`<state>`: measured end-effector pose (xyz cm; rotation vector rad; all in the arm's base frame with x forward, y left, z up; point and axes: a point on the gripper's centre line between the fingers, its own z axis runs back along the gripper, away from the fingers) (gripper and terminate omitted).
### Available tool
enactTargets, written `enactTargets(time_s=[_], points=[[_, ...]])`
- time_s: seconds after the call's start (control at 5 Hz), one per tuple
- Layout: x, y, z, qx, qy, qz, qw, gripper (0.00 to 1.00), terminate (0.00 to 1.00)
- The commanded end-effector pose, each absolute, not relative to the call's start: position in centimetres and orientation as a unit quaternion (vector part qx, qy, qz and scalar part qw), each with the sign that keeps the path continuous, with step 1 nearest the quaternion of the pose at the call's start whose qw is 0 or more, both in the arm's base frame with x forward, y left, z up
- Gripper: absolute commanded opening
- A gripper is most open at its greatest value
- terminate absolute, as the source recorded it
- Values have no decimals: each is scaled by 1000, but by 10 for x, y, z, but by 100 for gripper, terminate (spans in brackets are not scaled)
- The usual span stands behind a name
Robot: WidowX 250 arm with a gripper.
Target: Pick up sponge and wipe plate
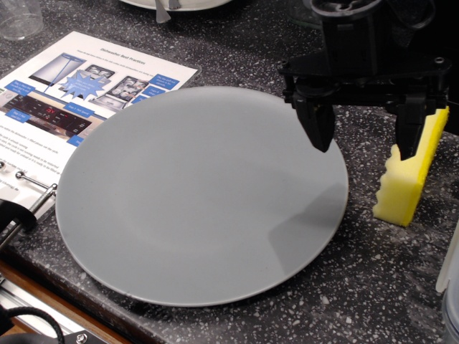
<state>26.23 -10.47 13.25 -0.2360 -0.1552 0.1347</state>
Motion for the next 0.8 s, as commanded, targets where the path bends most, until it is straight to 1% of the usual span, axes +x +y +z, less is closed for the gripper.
enactTargets(time_s=[0.0, 0.2, 0.4, 0.6], points=[[262, -105, 132, -118, -77, 67, 988, 100, 0], [285, -115, 132, -115, -84, 74, 987, 100, 0], [309, -124, 122, -108, -85, 77, 987, 100, 0], [323, -135, 113, -100, -84, 73, 989, 100, 0]])
